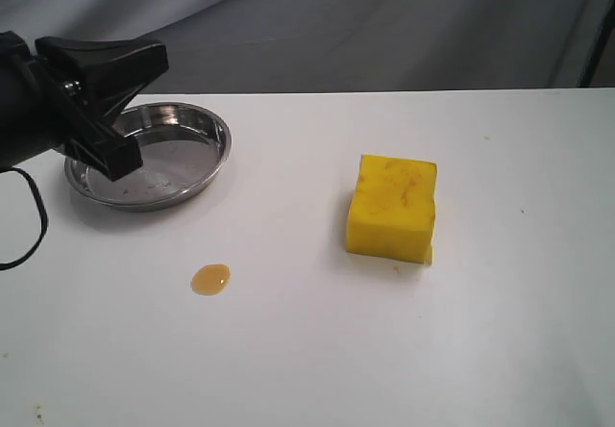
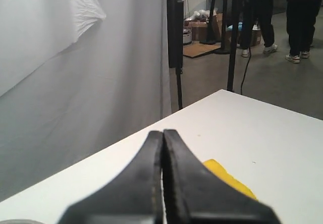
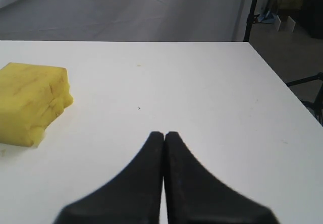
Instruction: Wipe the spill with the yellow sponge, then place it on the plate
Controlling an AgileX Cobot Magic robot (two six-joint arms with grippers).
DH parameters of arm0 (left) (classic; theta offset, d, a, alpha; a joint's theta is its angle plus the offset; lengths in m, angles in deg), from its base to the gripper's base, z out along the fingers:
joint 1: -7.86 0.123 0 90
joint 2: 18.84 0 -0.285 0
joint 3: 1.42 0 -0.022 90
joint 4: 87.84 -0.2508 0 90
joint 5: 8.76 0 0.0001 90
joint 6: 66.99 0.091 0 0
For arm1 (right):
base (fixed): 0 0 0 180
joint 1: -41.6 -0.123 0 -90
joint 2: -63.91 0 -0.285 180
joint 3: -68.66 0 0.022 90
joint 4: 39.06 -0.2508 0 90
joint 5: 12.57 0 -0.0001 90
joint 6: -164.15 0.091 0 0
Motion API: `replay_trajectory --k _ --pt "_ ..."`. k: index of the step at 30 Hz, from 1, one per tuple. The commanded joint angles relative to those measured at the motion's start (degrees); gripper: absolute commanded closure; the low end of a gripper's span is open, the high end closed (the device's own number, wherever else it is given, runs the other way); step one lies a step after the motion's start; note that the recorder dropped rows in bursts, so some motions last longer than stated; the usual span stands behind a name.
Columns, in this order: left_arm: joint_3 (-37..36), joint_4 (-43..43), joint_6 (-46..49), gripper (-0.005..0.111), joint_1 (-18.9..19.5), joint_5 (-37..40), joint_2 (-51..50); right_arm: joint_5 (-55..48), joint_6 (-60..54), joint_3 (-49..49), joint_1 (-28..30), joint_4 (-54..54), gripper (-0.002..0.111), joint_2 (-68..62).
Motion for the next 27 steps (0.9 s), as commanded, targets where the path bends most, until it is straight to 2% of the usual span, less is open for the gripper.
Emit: replay_trajectory --k 1,8,12,18,23,27 --pt "0.3 9.8 8.0 0.107 -4.4 1.6 -0.1 0.1 -0.5 0.2 0.0 -0.3 0.108 0.3" --pt "0.3 27.7 22.7 0.107 -8.2 2.2 -0.1 0.1 -0.6 0.2 0.0 -0.3 0.108 0.3" --pt "0.4 34.3 30.3 0.107 -10.8 3.2 -0.1 0.1 -0.6 0.2 0.0 -0.3 0.108 0.3" --pt "5.8 35.5 32.6 0.107 -14.1 15.6 -0.1 0.1 -0.6 0.2 0.0 -0.3 0.108 0.3" --pt "11.8 43.0 41.5 0.107 -17.0 27.1 -0.1 0.1 -0.5 0.2 0.0 -0.3 0.108 0.3" --pt "15.5 46.5 49.4 0.107 -17.1 29.1 -0.1 0.1 -0.5 0.2 0.0 -0.3 0.108 0.3"
